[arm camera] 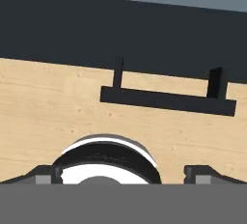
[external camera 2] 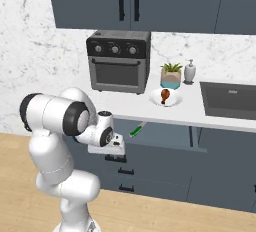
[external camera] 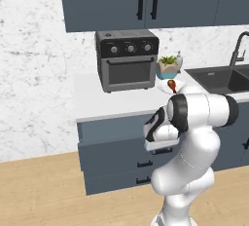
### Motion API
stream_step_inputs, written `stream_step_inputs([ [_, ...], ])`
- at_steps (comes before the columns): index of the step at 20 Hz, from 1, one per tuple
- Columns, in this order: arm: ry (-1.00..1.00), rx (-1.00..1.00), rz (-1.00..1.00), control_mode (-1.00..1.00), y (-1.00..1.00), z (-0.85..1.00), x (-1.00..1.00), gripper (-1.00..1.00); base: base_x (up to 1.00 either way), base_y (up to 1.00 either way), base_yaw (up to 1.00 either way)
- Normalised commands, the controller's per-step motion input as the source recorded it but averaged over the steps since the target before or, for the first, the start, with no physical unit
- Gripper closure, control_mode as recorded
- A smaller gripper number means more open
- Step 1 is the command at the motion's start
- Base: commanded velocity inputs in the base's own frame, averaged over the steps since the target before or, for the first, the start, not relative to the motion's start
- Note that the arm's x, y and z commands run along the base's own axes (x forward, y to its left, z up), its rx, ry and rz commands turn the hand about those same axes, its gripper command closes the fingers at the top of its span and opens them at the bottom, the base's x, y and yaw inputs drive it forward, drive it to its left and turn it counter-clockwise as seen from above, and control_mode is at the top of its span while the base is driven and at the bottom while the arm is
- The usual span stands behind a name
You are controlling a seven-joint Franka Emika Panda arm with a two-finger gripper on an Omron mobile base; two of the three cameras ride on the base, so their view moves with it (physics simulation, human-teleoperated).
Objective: Pick up the knife from the drawer and place it on the cutting board. Then place the meat from the plate to the cutting board.
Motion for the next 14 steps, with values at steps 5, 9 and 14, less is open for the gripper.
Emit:
stream_step_inputs([
  [5,-0.05,0.0,0.0,-1.0,-0.03,0.91,-0.67,-1.0,0.0,0.0,0.0],
  [9,0.0,0.0,0.0,-1.0,-0.06,1.0,0.74,-1.0,0.0,0.0,0.0],
  [14,0.0,0.02,0.0,-1.0,-0.01,0.69,1.0,-1.0,0.0,0.0,0.0],
])
